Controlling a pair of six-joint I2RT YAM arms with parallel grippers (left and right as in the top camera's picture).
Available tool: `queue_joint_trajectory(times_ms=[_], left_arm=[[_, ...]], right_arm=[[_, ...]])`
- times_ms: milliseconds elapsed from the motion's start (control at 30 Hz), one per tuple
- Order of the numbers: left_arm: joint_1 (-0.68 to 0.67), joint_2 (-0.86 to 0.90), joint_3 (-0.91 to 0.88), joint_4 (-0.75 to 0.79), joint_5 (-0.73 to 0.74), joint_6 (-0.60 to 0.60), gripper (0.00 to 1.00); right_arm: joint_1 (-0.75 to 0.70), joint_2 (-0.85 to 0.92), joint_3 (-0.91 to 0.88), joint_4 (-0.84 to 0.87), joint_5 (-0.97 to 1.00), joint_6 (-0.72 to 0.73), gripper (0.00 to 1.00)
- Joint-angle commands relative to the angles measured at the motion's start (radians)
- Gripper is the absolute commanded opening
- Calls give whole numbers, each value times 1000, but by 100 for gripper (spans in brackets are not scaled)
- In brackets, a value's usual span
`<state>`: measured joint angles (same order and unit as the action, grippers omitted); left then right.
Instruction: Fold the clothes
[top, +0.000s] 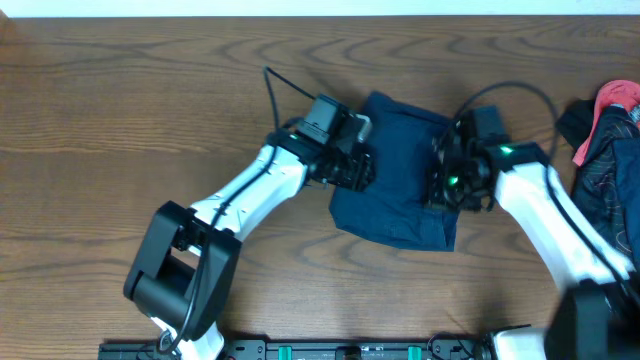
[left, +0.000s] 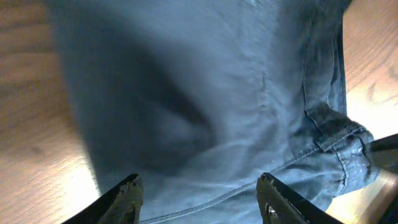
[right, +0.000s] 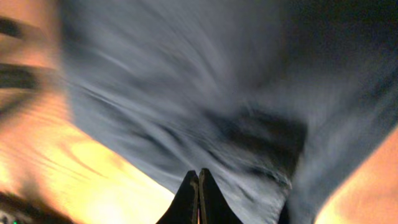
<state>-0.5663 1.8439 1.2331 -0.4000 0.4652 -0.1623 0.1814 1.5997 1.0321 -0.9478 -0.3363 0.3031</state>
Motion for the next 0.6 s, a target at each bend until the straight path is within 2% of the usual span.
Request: queue_joint_trajectory(times_ms=[0,133,233,400,567], left_arm=[[-26,42,-1,-3,-65,24,59],[-40,93,-2,-13,-74,23,54],[-40,126,-2,-56,-74,24,52],[-39,138,-3,-120,-127,24,52],[-37,111,-2,-123,-102,21,52]], right_arm=[[-3,105,-14,-58,58,48,1],[-5,207,-43,-61,98,48,1],[-8,219,-45,-41,97,52,1],[-29,132,-22,-33,93,35,1],[-47,-60,10,18,22,-73,1]])
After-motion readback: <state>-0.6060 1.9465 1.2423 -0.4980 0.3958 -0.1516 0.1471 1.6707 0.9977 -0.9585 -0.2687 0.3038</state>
